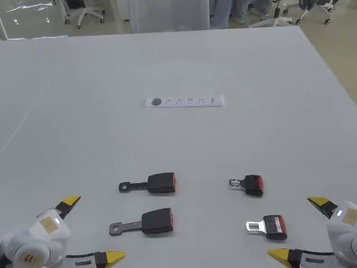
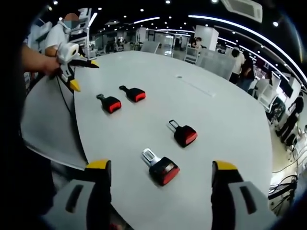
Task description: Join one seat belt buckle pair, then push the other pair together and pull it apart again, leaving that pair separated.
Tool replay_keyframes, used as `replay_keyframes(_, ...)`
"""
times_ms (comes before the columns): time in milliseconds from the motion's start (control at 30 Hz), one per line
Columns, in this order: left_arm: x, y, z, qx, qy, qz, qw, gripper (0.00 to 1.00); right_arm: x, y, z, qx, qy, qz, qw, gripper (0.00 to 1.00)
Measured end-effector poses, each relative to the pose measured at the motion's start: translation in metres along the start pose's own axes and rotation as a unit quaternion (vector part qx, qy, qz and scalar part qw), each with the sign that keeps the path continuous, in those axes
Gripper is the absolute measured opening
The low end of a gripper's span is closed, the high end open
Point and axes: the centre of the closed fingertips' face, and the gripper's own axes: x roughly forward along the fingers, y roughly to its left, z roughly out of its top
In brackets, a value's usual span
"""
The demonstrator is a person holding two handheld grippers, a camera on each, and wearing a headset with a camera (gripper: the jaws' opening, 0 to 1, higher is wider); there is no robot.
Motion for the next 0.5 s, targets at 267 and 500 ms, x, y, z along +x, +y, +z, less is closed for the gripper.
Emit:
replay_keyframes(267, 0.008, -0.008, 0.007, 0.013, -0.004, -0.020, 0.9997, 1.00, 0.005, 0.010, 0.006, -0.008, 0.000, 0.022, 0.9997, 0.80)
replay_keyframes(500, 0.014, -0.011, 0.015, 0.057, -0.005, -0.042, 0.9975, 0.98, 0.002, 0.011, 0.013, -0.075, 0.012, 0.023, 0.9968, 0.74)
